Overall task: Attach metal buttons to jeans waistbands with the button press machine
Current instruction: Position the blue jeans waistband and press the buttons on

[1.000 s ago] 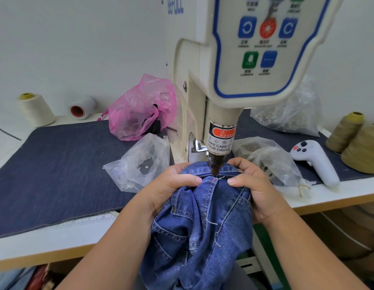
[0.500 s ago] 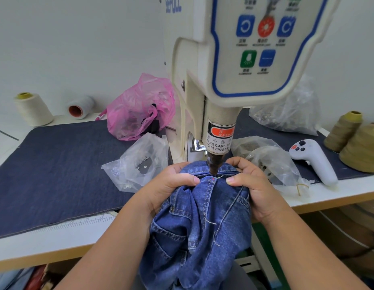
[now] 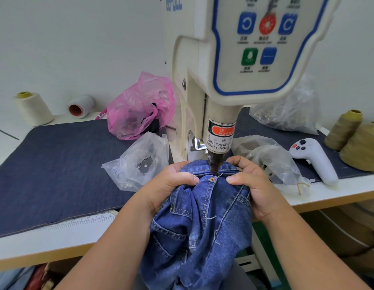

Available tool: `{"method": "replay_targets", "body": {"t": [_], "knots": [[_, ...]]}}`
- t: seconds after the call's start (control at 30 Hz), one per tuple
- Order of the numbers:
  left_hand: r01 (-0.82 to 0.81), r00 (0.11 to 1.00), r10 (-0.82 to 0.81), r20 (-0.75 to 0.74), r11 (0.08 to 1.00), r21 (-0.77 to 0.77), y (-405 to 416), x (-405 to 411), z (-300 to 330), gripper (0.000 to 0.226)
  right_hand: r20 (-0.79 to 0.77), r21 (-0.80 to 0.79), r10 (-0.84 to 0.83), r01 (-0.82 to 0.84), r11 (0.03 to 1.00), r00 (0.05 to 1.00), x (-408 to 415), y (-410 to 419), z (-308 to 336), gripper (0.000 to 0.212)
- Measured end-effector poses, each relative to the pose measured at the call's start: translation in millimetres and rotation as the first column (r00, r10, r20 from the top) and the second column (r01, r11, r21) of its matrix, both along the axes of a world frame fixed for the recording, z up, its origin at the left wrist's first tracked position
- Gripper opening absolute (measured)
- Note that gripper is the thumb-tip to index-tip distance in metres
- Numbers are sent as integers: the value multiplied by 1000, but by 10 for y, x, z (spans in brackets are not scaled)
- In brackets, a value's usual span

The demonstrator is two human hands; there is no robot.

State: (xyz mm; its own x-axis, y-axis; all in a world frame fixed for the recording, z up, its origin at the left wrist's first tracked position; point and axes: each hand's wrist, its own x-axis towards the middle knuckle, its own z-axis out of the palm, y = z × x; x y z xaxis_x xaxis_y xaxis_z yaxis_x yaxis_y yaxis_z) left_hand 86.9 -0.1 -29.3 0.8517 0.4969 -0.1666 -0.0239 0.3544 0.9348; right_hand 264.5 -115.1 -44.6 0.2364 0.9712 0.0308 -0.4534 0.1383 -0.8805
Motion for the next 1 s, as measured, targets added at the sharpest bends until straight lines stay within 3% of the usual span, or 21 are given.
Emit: {"method": "replay_targets", "body": {"t": [0.37, 0.73, 0.87, 1.0], "knots": [[42, 999, -42, 26, 999, -6, 33, -1, -36, 47, -5, -29, -3, 3, 1000, 1000, -2, -9, 20, 36], [28, 999, -28, 32, 999, 23, 34, 17, -32, 54, 32, -17, -48, 48, 999, 998, -48, -54, 50, 33], [5, 993, 21, -114, 976, 218, -38, -168, 159, 41, 64, 2, -90, 90, 996, 994, -95, -154, 87, 33], [152, 951, -14, -307, 891, 428, -183, -513, 381, 25, 57, 38, -95, 93, 995, 994, -201, -353, 138, 36]]}}
